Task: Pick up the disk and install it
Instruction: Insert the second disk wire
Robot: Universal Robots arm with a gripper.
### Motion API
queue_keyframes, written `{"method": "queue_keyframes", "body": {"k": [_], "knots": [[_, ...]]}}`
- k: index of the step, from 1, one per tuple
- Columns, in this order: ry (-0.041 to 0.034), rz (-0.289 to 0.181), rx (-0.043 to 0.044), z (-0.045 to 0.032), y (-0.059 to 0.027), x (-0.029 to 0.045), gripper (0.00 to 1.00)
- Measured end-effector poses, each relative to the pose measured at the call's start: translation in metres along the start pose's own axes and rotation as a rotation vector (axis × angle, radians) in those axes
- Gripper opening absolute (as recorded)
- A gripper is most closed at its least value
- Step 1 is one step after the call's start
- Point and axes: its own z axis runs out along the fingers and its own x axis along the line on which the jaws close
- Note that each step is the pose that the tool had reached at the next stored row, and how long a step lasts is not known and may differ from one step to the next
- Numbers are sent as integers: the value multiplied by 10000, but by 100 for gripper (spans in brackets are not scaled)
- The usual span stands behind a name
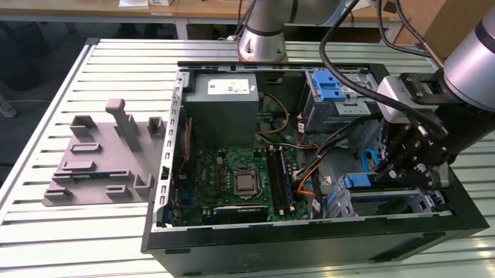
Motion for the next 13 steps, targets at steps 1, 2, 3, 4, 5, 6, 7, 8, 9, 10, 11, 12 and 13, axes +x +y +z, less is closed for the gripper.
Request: {"method": "queue_keyframes", "body": {"k": [1, 2, 3, 4, 5, 6, 7, 8, 9, 10, 11, 12, 13], "knots": [[-4, 0, 0, 4, 0, 0, 16], [-5, 0, 0, 9, 0, 0, 16], [-2, 0, 0, 12, 0, 0, 16], [0, 0, 0, 12, 0, 1, 16], [0, 0, 0, 12, 0, 1, 16], [-1, 0, 0, 13, -1, 1, 16], [-1, 0, 0, 14, 0, 1, 16], [-2, 0, 0, 14, 0, 1, 16], [-8, -1, 1, 16, -1, 1, 16], [-8, -1, 1, 17, -1, 1, 17], [-7, -1, 0, 16, -1, 1, 17], [-6, 0, 0, 13, 0, 1, 17], [-2, 0, 0, 4, 0, 0, 24]]}}
